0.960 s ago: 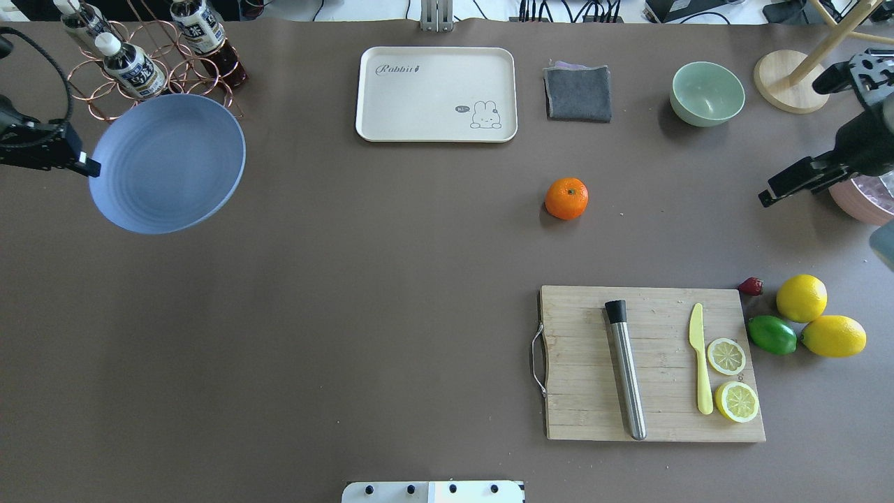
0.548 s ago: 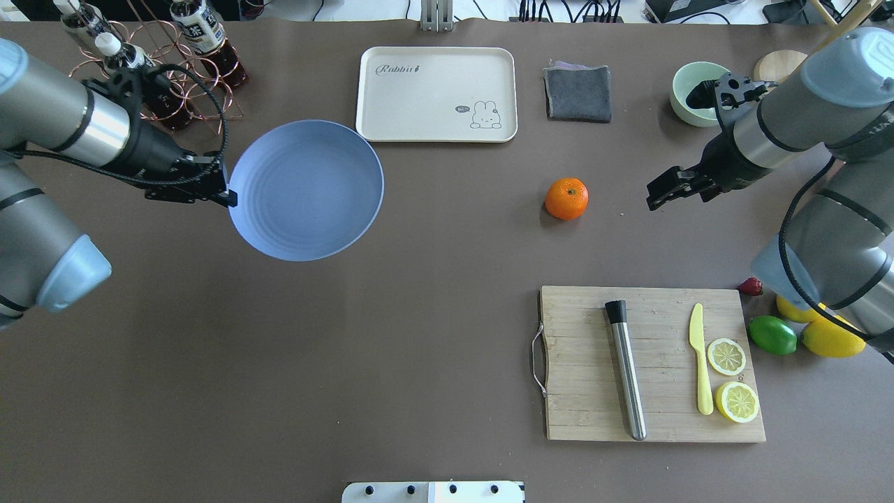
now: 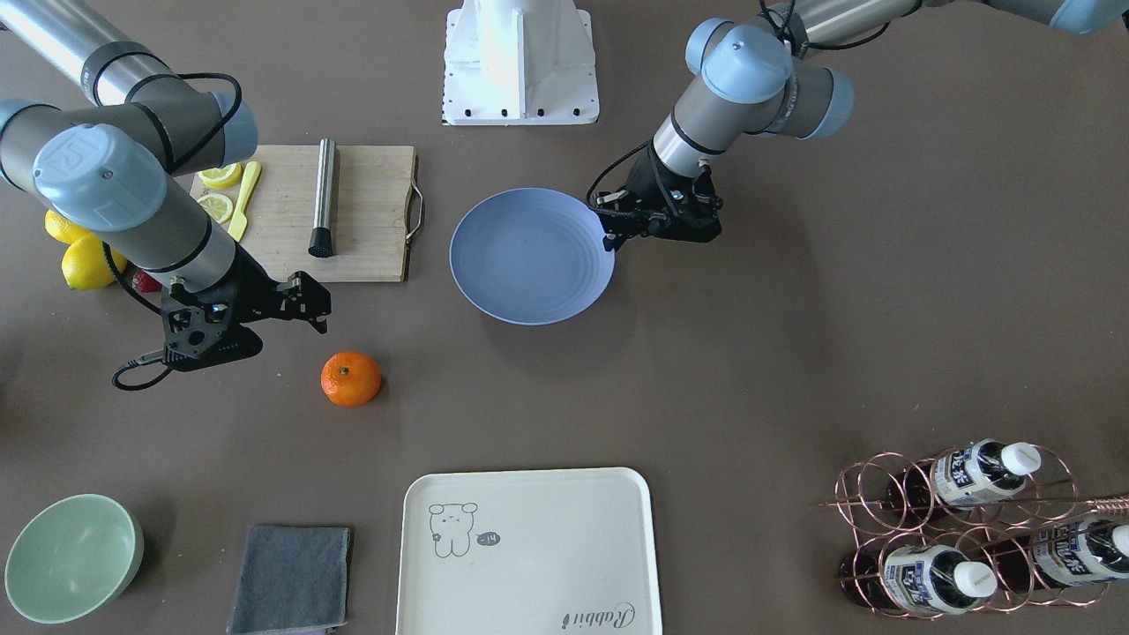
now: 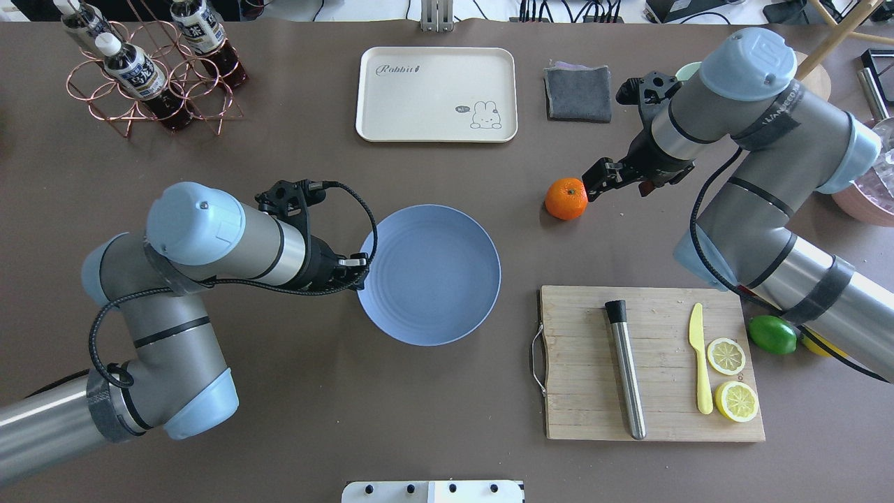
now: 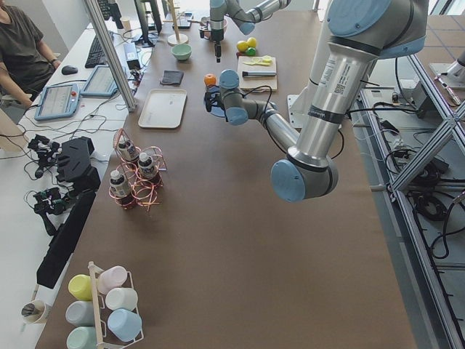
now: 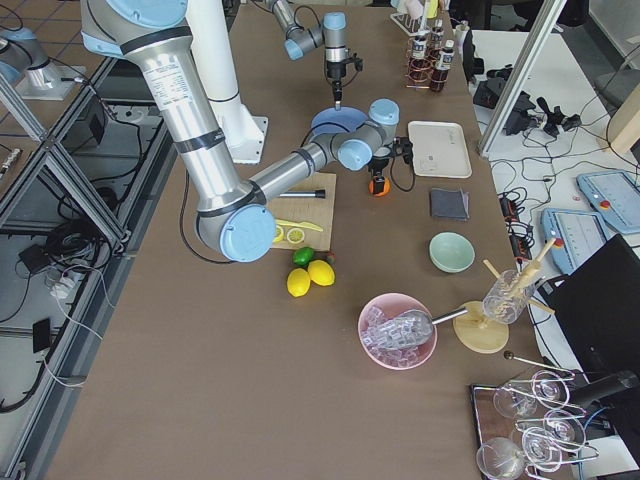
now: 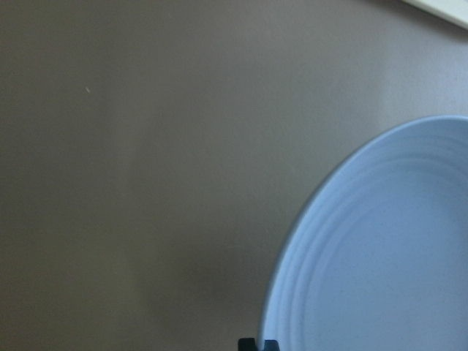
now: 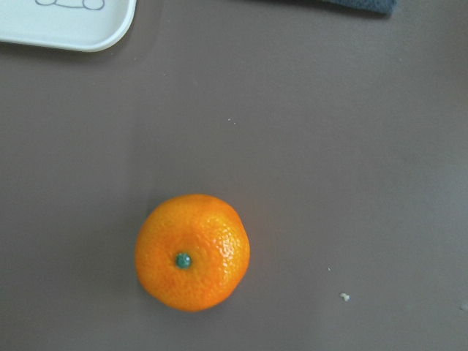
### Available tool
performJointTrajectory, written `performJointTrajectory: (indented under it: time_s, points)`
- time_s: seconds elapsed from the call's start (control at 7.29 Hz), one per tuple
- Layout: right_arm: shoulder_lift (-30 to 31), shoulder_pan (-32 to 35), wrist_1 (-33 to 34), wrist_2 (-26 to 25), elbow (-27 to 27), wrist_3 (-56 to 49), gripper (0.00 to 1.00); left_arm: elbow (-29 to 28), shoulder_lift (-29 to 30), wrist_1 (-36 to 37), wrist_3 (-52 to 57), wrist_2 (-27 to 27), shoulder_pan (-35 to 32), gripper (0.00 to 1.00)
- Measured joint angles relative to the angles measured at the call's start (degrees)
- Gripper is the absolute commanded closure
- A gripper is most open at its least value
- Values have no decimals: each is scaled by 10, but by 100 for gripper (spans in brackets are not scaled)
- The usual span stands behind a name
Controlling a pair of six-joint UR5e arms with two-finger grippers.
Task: Pick orange to plate
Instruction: 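Lower the right gripper onto the orange and close on it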
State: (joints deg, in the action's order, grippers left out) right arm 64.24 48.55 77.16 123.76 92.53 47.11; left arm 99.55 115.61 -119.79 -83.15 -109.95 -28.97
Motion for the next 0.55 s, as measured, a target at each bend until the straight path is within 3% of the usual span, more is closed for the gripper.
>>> performJointTrajectory:
  time_s: [0.55]
  points:
    - [-65, -28, -6, -35, -80, 32, 0, -7, 0, -1, -3, 22, 22, 100]
